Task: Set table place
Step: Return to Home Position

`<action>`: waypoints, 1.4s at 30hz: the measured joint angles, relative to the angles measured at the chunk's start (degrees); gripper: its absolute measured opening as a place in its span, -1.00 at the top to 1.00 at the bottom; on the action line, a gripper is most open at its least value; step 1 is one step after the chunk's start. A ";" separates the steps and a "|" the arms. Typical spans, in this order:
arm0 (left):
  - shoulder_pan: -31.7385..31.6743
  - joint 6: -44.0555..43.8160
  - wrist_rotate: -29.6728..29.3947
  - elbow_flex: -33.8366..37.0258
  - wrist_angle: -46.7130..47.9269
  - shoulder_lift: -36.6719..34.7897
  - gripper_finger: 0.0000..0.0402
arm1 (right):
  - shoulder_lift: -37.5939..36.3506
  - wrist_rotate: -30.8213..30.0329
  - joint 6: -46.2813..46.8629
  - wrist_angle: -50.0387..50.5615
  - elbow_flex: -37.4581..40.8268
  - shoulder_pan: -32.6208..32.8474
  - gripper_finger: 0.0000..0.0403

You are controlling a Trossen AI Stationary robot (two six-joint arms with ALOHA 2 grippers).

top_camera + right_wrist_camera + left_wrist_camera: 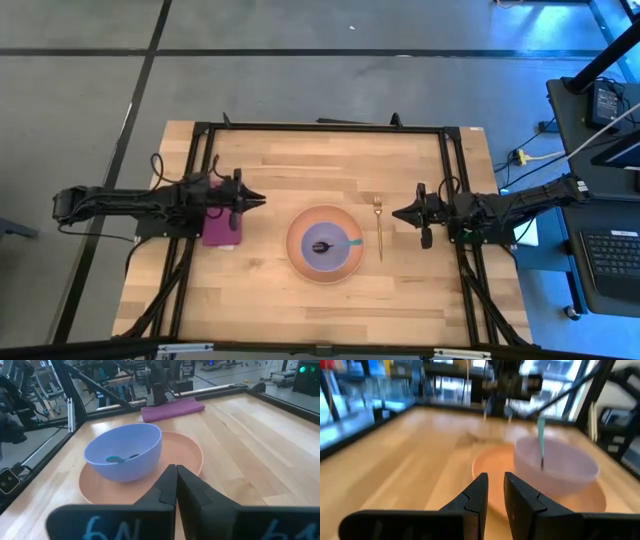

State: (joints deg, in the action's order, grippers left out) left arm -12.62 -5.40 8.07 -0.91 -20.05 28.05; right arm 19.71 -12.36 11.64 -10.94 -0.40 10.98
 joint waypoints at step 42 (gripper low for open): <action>0.00 -0.16 -0.10 0.20 6.78 -19.15 0.73 | -14.52 -0.04 0.08 0.07 0.02 0.00 0.95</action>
State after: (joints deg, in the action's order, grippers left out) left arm -12.62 -5.56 7.97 -0.71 -13.27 8.91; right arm 5.19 -12.40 11.72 -10.87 -0.38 10.98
